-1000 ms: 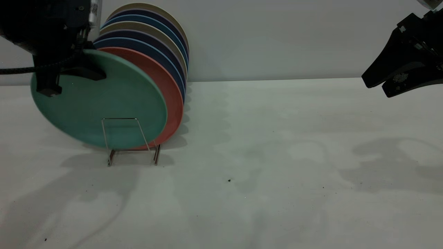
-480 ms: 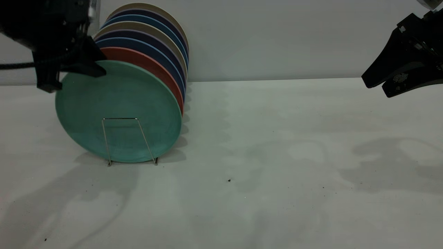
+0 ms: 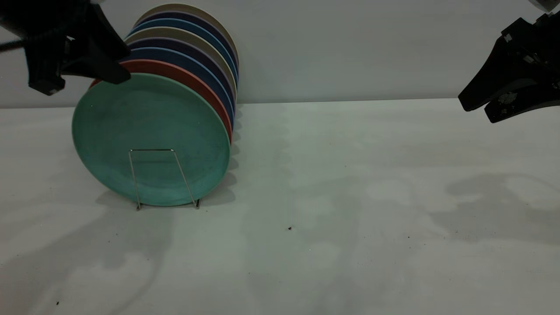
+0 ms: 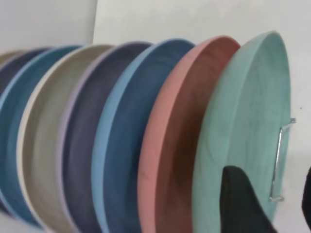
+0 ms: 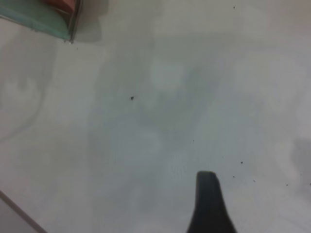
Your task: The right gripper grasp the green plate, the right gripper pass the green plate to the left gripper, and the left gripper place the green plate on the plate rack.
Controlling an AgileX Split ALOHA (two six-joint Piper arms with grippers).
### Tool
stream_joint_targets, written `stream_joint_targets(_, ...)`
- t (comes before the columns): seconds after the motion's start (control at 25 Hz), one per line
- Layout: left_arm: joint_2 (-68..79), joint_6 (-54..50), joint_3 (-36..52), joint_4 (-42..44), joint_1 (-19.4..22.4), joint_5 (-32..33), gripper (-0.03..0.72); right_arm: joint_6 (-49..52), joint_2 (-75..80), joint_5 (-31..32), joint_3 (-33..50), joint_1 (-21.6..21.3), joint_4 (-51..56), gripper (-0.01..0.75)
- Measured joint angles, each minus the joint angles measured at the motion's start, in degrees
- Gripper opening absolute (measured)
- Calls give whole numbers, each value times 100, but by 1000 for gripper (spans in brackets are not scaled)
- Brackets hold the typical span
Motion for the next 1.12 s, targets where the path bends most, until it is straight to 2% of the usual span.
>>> stream_joint_targets(0.16,-487,-1925,0,246,138,-3,380,25,-7,0,0,59,-14,546)
stream_joint_targets(0.32,-1073,-4829,0,726,694,352,380,243,-197,-75,-49,512,-513,546)
stream_joint_targets(0.48,-1544,-7420,0,1709,1240,1126,387,1599,-618,-95,-395,1015,-2117,546)
stream_joint_targets(0.56,-1732,-8180,0,2196,1311,1473,407,2606,-867,144,-555,1143,-3059,546)
stream_joint_targets(0.72,-2191,-8738,0,2556,1317,2025,482,4315,-1529,1133,-604,1242,-4656,546)
stream_joint_targets(0.84,-2608,-8788,0,2614,1317,2512,516,4892,-2139,1795,-604,1242,-5311,546)
stream_joint_targets(1.12,-3537,-8908,6,2648,1317,3741,524,5137,-3948,2070,-315,1242,-5523,546)
